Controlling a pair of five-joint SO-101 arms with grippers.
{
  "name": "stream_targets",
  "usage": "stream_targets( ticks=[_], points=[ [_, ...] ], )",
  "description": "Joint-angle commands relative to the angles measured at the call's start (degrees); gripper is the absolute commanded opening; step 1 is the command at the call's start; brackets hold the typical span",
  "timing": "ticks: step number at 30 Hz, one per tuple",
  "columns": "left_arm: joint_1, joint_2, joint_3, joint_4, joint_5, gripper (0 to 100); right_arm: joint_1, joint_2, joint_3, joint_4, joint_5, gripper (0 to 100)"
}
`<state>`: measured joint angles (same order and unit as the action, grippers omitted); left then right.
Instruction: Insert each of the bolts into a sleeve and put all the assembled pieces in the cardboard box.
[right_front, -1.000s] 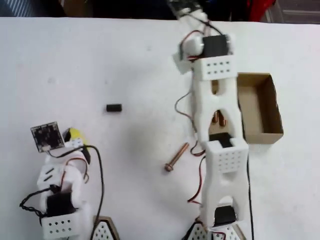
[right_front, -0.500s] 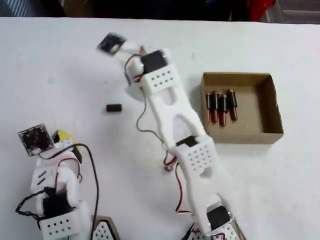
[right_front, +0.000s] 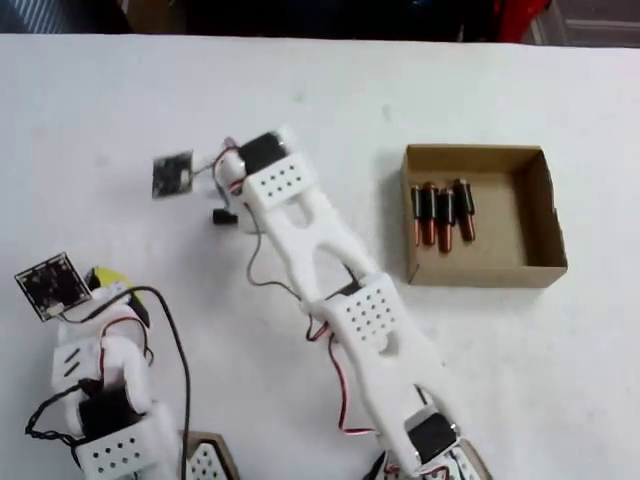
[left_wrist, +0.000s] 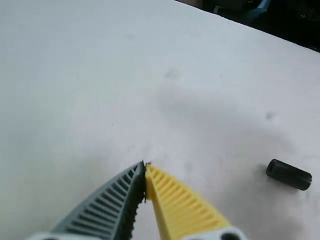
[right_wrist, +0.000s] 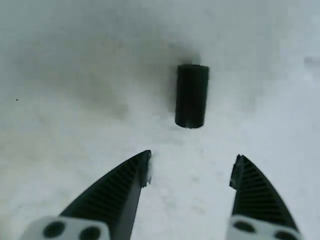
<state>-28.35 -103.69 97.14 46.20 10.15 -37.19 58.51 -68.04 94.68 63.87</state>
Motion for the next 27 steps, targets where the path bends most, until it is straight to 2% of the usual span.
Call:
stream_targets(
  ticks=[1,4,19,27],
  points=[
    [-1.19,-0.84,-0.62,-2.11,-0.53,3,-2.77,0.92,-2.37,-1.80,3.52,23.7],
    [-1.98,-0.84,-0.35,-3.34,-0.53,3,-3.38,1.98,-2.37,-5.76,3.78,23.7],
    [-4.09,-0.84,-0.62,-3.60,-0.53,3,-4.70,6.55,-2.37,-9.45,3.43,23.7],
    [-4.09,-0.84,-0.62,-3.43,-0.53,3,-4.70,8.40,-4.22,-9.89,-1.32,23.6]
  ],
)
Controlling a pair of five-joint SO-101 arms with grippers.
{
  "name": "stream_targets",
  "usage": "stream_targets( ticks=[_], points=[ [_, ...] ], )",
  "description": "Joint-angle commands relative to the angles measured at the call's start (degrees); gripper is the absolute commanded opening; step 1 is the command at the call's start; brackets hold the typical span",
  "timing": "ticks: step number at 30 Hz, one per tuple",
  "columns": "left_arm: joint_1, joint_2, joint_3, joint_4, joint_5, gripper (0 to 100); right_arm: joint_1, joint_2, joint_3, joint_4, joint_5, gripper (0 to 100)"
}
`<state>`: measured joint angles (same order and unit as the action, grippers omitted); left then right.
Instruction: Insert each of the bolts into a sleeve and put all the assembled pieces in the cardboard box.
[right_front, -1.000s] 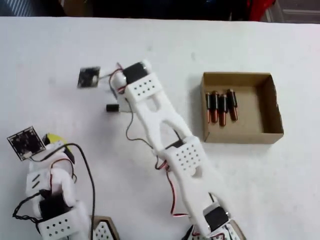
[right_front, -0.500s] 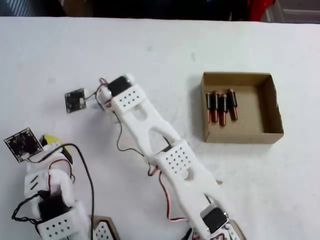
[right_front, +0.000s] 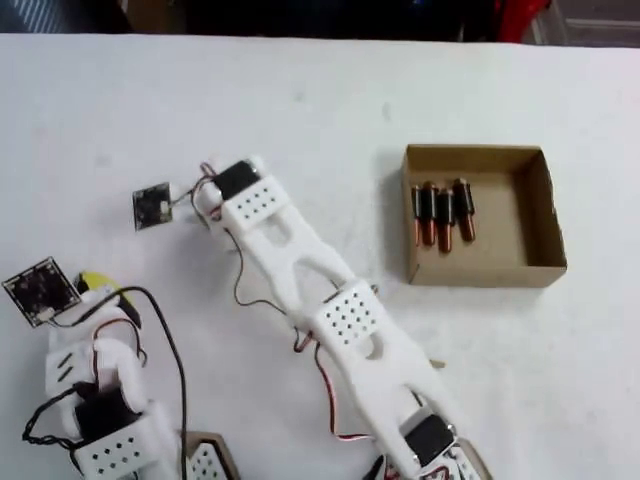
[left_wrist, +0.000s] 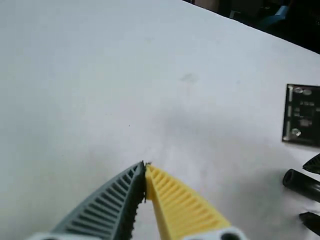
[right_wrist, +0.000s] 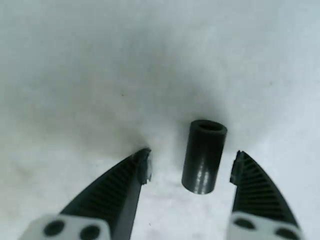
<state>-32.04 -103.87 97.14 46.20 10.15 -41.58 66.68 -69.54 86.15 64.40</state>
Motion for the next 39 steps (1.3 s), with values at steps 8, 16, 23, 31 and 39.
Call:
stream_targets(
  ticks=[8,16,23,31,39],
  points=[
    [-0.40,-0.66,-0.62,-3.52,-0.53,3,1.19,2.24,-2.73,-1.36,-2.02,5.7],
    [-0.40,-0.66,-0.44,-3.60,-0.53,3,1.63,1.89,-2.73,-1.01,-2.11,7.0],
    [-0.31,-0.66,-0.35,-3.60,-0.53,3,1.71,-0.40,-7.74,7.87,-2.11,6.9],
    [-0.22,-0.66,-0.26,-3.60,-0.53,3,2.68,-3.21,-20.40,14.90,-9.85,2.0],
    [-0.13,-0.66,-0.26,-3.60,-0.53,3,5.76,-9.01,-23.12,15.08,-16.53,2.6]
  ],
)
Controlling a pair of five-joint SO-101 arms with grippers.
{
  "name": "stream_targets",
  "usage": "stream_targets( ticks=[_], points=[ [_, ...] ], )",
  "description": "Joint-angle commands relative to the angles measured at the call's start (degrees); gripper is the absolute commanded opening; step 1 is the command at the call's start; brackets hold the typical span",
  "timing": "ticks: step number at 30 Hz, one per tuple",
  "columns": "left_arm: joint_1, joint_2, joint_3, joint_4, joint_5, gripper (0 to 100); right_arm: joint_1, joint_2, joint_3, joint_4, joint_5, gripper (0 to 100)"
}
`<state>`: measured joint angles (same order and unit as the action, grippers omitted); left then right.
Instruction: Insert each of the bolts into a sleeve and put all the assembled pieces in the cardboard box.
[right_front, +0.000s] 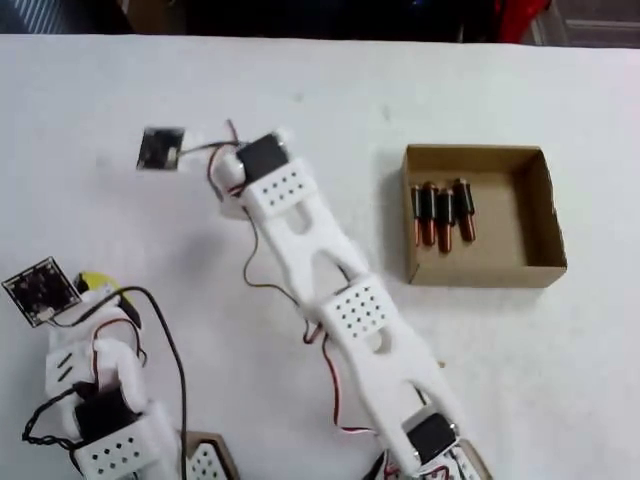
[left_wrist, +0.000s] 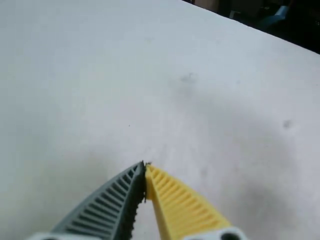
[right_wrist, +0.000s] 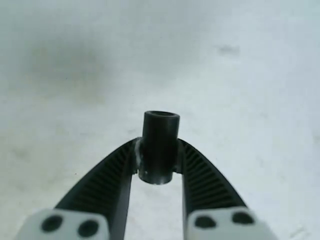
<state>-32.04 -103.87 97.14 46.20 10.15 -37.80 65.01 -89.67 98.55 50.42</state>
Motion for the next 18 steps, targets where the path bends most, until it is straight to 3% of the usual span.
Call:
stream_targets(
  ticks=[1,10,18],
  points=[
    [-0.13,-0.66,-0.26,-3.60,-0.53,3,2.42,-8.13,-2.99,2.68,-3.08,2.5],
    [-0.04,-0.66,-0.18,-3.60,-0.53,3,6.81,-20.62,-2.90,2.77,-15.21,1.7],
    [0.04,-0.66,-0.18,-3.60,-0.53,3,7.43,-34.86,-2.90,2.77,-15.38,1.7]
  ],
)
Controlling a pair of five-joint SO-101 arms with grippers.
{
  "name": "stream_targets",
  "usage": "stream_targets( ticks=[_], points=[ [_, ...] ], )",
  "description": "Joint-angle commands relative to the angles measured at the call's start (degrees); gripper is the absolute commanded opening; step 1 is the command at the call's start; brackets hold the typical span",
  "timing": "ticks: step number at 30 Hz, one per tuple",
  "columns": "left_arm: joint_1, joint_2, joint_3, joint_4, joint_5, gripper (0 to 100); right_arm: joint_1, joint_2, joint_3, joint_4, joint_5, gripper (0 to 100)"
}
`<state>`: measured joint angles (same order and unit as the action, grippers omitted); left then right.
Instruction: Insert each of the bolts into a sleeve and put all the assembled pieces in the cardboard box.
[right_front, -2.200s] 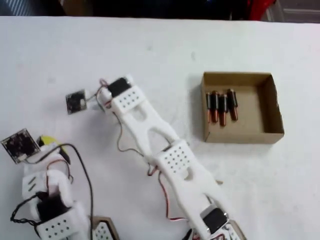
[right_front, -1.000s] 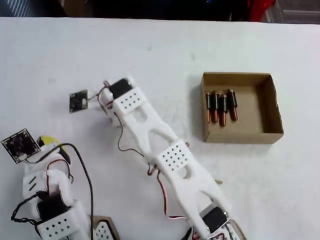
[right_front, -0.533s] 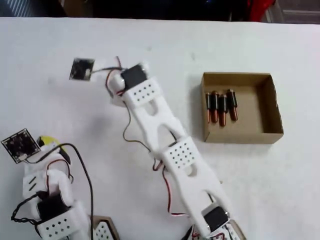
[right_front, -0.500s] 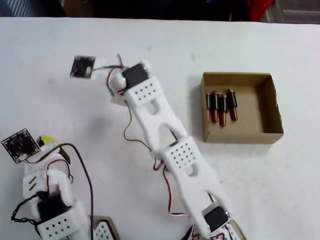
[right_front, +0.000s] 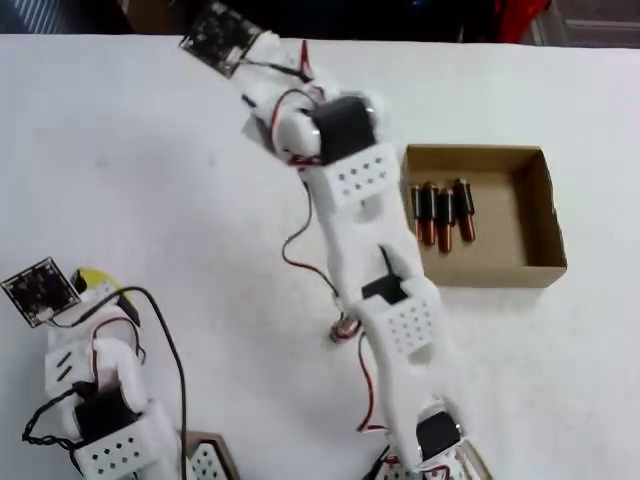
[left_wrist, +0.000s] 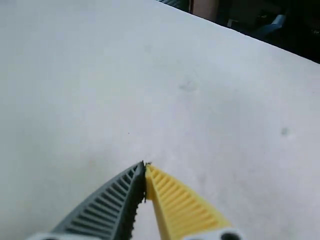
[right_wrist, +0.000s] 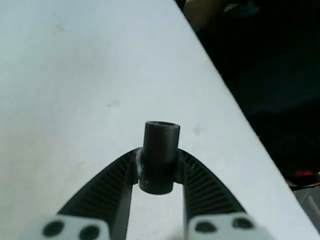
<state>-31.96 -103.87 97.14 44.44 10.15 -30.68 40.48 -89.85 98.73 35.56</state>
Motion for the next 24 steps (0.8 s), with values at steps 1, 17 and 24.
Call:
stream_targets(
  ticks=[1,17,24],
  points=[
    [-0.04,-0.66,-0.18,-1.85,-0.53,3,0.31,-12.18,-2.73,2.59,-0.53,1.7],
    [1.71,-0.66,-0.18,-1.58,-0.53,3,5.49,-35.03,2.90,2.68,-0.62,1.7],
    [1.71,-0.66,-0.18,-1.58,-0.53,3,5.49,-48.92,22.24,2.59,-0.79,1.7]
  ],
)
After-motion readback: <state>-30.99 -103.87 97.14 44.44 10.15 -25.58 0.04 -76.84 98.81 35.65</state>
